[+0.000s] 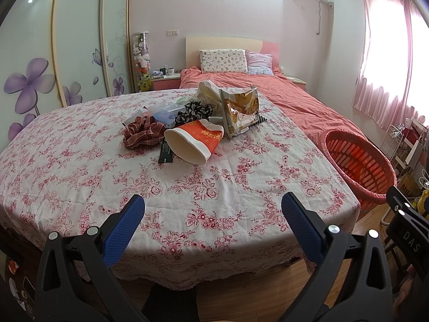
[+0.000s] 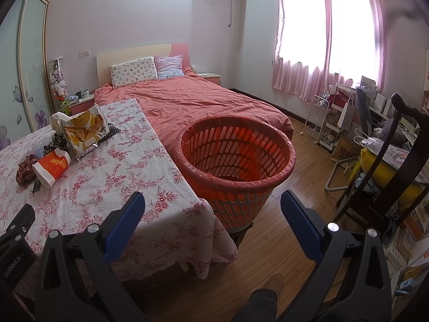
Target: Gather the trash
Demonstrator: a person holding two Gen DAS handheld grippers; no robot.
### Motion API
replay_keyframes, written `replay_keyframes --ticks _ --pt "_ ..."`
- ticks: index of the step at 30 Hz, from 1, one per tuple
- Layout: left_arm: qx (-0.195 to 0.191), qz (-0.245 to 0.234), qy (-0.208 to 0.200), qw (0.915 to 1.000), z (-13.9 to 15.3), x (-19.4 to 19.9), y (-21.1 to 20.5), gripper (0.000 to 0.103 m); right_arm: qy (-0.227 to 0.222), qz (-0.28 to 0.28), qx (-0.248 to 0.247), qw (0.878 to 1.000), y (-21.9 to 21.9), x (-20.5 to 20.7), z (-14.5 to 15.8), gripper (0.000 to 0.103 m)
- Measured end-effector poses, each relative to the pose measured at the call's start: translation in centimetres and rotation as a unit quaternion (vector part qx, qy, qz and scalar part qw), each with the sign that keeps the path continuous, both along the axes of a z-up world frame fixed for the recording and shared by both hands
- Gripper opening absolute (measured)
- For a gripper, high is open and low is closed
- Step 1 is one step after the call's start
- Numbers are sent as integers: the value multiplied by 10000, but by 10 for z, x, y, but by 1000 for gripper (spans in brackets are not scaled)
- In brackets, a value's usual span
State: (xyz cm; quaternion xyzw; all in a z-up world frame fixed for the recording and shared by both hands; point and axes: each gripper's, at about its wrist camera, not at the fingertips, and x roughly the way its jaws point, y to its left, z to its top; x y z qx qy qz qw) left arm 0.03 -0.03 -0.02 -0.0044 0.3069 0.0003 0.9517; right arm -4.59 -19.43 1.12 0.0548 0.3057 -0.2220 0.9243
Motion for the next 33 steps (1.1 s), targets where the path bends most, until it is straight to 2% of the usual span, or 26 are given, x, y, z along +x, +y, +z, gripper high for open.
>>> replay_keyframes --ticks 29,33 --pt "-4 18 22 10000 0 1 2 101 6 -6 24 10000 1 1 -1 99" --pt "-2 140 10 9999 -2 7 13 101 43 97 114 9999 1 14 -2 99"
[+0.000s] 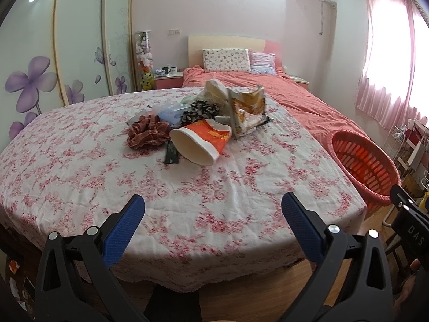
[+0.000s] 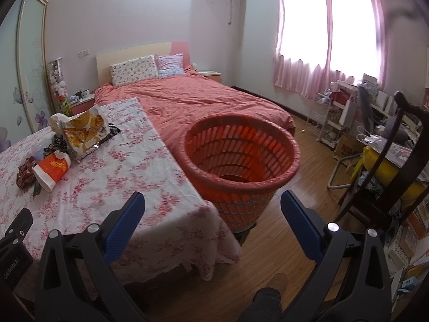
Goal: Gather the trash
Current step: 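Reach the right tool to the white-and-orange paper cup and grasp it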
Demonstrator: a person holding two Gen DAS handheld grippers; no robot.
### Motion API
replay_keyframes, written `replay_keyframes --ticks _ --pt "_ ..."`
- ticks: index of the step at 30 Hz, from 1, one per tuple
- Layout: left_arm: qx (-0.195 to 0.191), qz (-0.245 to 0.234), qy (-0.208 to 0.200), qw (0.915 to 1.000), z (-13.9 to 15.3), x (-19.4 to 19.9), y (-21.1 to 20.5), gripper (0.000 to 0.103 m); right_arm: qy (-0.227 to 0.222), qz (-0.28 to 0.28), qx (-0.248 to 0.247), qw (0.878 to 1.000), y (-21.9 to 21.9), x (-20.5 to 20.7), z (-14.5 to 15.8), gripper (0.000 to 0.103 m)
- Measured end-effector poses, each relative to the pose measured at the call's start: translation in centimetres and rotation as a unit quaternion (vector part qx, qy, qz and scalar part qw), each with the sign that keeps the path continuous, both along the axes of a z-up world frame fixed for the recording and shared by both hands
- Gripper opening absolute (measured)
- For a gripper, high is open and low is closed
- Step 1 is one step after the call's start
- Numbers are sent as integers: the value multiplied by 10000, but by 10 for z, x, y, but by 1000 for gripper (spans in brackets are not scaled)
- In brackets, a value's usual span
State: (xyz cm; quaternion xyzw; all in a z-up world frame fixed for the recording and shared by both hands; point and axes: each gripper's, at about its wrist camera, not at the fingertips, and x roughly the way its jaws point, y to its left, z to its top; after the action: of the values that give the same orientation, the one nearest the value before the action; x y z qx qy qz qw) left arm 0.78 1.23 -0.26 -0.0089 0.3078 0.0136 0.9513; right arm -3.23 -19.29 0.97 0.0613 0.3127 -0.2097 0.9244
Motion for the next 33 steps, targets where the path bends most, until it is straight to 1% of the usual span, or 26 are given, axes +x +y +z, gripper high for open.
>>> replay_keyframes --ticks 4,9,11,15,16,17,19,22,24,26,28,29,33 --pt "-86 202 44 9997 -2 7 21 101 8 303 69 9995 18 13 0 99" --pt "-229 436 62 9988 -5 17 54 101 29 883 231 9958 53 38 -4 99" --pt "-220 479 33 9986 -4 19 62 101 38 1156 384 9925 68 51 -5 97" --pt "-179 616 -40 9979 -4 27 86 101 208 1726 725 9821 103 84 -9 77" --pt "-182 677 -74 9975 -3 28 94 101 215 1831 755 9799 110 89 -11 72" --pt "-187 703 -90 9973 -3 29 99 101 239 1972 776 9770 121 97 -13 69" --pt "-188 817 -129 9964 -3 31 113 101 294 2282 870 9693 142 110 -17 58" --pt "-270 880 -119 9957 -5 35 126 101 400 2602 987 9597 166 126 -25 47" --pt "-322 921 -110 9952 -7 36 134 101 452 2771 1120 9532 178 134 -31 45" --pt "-354 974 -93 9946 -9 37 142 101 512 2844 1186 9500 186 138 -35 44" --pt "-366 993 -79 9944 -11 37 146 101 555 2888 1213 9480 192 141 -38 39" --pt "-388 985 -56 9944 -12 38 148 101 585 2893 1189 9480 194 143 -40 39" --pt "-506 972 46 9940 -16 41 154 101 746 2799 1026 9516 200 154 -48 25"
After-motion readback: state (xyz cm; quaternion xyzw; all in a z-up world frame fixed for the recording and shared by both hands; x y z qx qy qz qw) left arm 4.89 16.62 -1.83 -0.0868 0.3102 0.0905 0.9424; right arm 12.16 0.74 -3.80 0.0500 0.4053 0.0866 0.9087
